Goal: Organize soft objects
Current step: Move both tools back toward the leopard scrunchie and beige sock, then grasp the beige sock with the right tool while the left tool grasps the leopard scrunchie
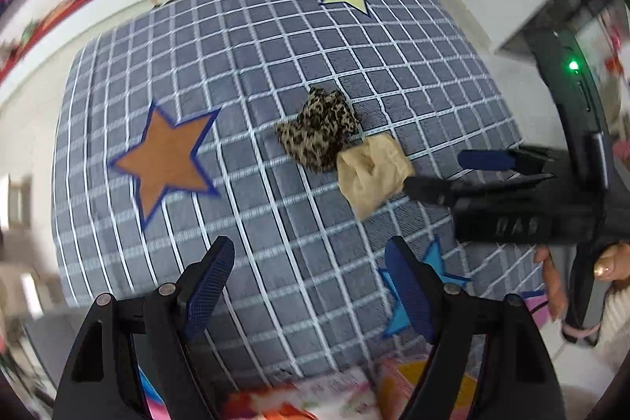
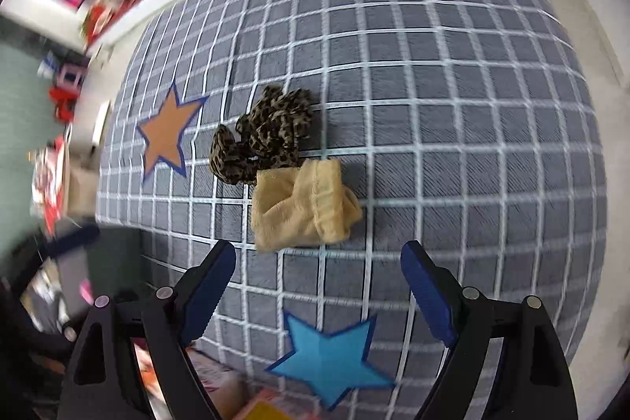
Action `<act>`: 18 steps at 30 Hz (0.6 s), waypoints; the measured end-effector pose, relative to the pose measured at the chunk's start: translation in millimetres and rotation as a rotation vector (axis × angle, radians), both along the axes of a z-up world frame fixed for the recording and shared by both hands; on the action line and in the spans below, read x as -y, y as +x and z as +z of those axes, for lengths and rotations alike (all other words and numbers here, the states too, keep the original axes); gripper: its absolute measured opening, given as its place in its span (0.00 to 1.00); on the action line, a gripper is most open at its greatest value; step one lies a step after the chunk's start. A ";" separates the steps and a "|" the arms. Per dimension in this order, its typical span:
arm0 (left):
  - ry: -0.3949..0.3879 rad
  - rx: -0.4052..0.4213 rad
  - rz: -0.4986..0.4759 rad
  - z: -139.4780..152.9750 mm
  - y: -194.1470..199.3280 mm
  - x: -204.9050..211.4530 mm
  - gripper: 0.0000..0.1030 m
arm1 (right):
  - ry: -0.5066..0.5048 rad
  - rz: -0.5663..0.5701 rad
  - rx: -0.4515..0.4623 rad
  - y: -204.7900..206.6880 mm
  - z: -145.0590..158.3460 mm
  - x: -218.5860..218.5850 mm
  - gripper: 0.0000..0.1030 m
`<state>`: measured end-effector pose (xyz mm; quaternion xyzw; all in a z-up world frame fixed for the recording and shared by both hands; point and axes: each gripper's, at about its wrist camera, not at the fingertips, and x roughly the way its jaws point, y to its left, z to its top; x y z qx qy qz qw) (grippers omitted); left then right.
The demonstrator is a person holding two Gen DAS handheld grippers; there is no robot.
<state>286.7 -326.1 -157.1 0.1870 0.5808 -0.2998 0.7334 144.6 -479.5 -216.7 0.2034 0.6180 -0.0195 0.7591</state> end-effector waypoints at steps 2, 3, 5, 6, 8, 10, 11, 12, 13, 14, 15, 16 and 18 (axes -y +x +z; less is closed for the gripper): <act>0.031 0.029 -0.039 -7.7 7.5 8.4 0.79 | -0.002 0.058 0.002 7.2 -9.9 -4.2 0.84; 0.059 0.048 -0.055 -13.7 13.7 13.8 0.79 | 0.001 0.084 0.001 11.2 -16.2 -5.7 0.84; 0.082 0.053 -0.071 -22.0 23.6 19.6 0.79 | 0.009 0.107 0.004 15.3 -26.6 -5.6 0.84; 0.081 0.041 -0.080 -25.9 29.1 23.1 0.79 | 0.020 0.112 0.003 17.6 -33.0 -5.5 0.84; 0.062 0.006 -0.087 -30.6 40.8 28.8 0.79 | 0.042 0.120 0.006 20.0 -41.4 -6.0 0.84; 0.022 -0.030 -0.068 -32.2 54.8 32.8 0.79 | 0.044 0.125 0.015 21.9 -45.8 -8.1 0.84; 0.006 -0.041 -0.048 -33.0 62.7 33.9 0.79 | 0.040 0.125 0.021 22.6 -47.6 -8.4 0.84; -0.007 -0.053 -0.011 -35.3 73.4 34.3 0.79 | 0.040 0.119 0.029 22.7 -49.5 -7.9 0.84; -0.009 -0.061 0.015 -37.7 80.0 34.9 0.79 | 0.046 0.106 0.035 23.2 -52.1 -7.4 0.84; -0.004 -0.068 0.040 -41.3 86.8 36.0 0.79 | 0.056 0.095 0.041 23.0 -54.3 -6.5 0.84; 0.014 -0.072 0.067 -46.7 94.2 38.3 0.79 | 0.068 0.074 0.047 21.4 -57.0 -5.2 0.84; 0.040 -0.072 0.085 -52.9 100.5 41.8 0.79 | 0.075 0.061 0.055 19.5 -57.9 -4.0 0.84; 0.082 -0.086 0.099 -67.3 110.0 51.8 0.79 | 0.076 0.047 0.073 14.2 -59.1 -2.6 0.84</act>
